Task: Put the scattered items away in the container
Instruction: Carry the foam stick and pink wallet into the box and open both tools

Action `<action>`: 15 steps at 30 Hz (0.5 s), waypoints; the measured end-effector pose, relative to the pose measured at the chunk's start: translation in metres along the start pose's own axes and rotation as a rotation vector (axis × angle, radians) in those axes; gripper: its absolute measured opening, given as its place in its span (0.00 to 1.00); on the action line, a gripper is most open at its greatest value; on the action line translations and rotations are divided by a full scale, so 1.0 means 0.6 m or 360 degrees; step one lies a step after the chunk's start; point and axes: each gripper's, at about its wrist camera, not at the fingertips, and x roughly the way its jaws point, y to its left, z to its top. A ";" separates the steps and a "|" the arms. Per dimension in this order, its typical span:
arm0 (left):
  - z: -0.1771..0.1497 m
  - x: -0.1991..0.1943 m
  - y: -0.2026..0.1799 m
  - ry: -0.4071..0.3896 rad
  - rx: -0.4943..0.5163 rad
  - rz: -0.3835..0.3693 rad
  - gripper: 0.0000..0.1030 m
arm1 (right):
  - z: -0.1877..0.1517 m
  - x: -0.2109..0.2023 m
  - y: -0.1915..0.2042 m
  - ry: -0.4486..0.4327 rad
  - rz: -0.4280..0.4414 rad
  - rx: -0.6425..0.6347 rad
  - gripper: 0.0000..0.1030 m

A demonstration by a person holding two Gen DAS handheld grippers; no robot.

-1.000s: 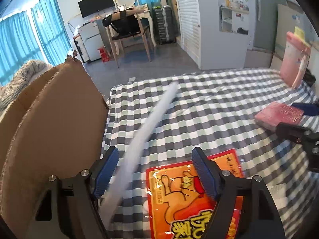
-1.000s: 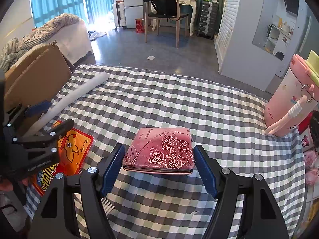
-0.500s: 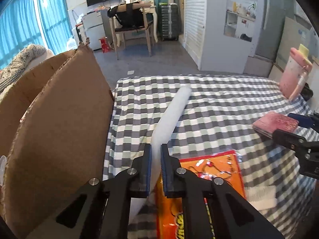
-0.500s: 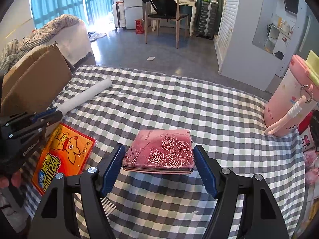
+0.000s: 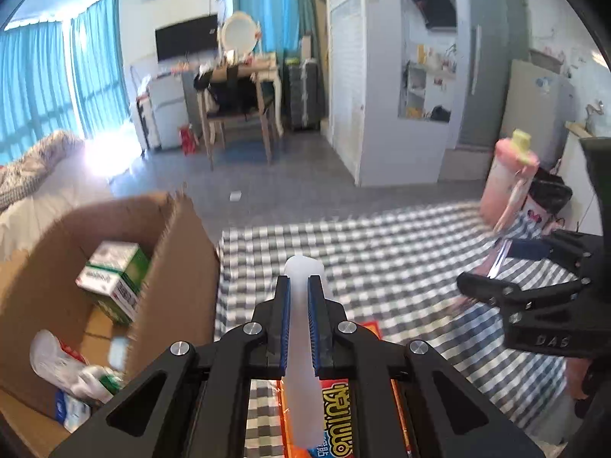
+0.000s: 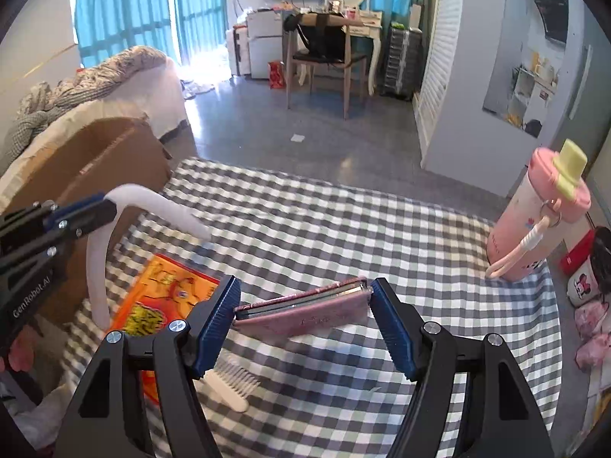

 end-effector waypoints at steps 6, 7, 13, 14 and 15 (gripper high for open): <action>0.032 -0.055 0.034 -0.0140 -0.0027 0.0055 0.08 | 0.026 -0.040 0.036 -0.0090 0.0007 -0.0072 0.68; 0.036 -0.064 0.043 -0.0154 -0.0037 0.0072 0.08 | 0.033 -0.048 0.046 -0.0112 0.0018 -0.0094 0.68; 0.037 -0.123 0.106 -0.0239 -0.0139 0.0228 0.08 | 0.079 -0.088 0.138 -0.0245 0.0115 -0.0271 0.68; 0.034 -0.131 0.120 -0.0252 -0.0163 0.0256 0.08 | 0.086 -0.096 0.157 -0.0271 0.0143 -0.0301 0.68; 0.031 -0.139 0.135 -0.0263 -0.0187 0.0285 0.08 | 0.092 -0.103 0.176 -0.0298 0.0172 -0.0332 0.68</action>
